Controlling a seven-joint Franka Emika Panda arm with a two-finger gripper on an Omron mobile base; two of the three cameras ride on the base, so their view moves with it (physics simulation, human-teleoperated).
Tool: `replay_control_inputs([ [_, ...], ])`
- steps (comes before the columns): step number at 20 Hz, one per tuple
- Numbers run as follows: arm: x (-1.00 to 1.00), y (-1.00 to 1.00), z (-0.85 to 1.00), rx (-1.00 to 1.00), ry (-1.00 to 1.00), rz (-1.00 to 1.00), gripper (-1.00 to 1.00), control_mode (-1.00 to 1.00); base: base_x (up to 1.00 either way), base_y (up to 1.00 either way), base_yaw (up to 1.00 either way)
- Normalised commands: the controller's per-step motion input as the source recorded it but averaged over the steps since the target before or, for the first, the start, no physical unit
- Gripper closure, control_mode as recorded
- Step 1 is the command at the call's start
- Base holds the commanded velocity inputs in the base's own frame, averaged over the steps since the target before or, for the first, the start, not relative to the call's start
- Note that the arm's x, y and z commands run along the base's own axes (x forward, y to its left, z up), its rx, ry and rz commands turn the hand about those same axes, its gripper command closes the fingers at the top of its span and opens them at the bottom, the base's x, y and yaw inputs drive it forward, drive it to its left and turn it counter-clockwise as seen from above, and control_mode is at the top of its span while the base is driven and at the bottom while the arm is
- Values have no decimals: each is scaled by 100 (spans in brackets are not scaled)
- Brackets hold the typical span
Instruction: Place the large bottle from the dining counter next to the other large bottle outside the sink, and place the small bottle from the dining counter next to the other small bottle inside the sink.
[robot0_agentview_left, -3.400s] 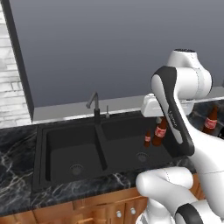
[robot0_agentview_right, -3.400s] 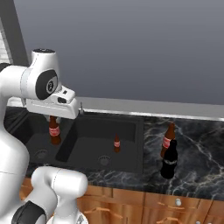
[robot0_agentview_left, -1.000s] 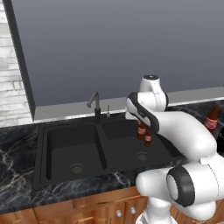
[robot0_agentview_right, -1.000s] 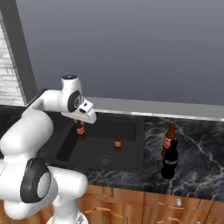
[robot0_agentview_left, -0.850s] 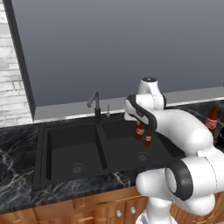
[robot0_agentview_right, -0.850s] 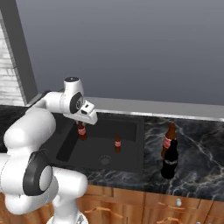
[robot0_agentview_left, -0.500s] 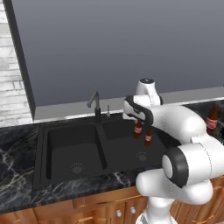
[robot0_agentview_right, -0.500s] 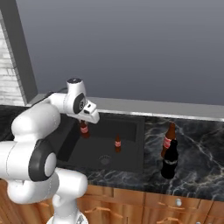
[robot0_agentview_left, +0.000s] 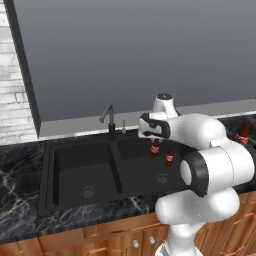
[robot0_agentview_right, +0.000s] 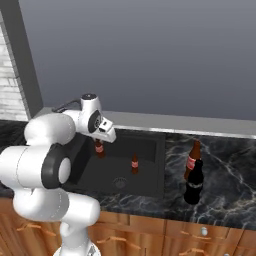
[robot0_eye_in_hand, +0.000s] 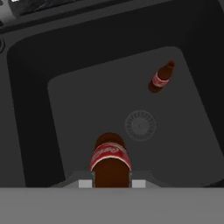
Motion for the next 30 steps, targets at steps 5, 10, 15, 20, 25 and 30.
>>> replay_control_inputs([
  [5, 27, 0, -47, 0, 0, 0, 100, -100, 0, 0, 0],
  [10, 8, 0, -51, 0, 0, 0, 100, -100, 0, 0, 0],
  [15, 1, 0, -42, 0, 0, 0, 100, -100, 0, 0, 0],
  [20, 0, 0, -46, 0, 0, 0, 100, -100, 0, 0, 0],
  [25, 1, 0, -40, 0, 0, 0, 100, -100, 0, 0, 0],
  [30, 7, 0, -39, 0, 0, 0, 100, -100, 0, 0, 0],
])
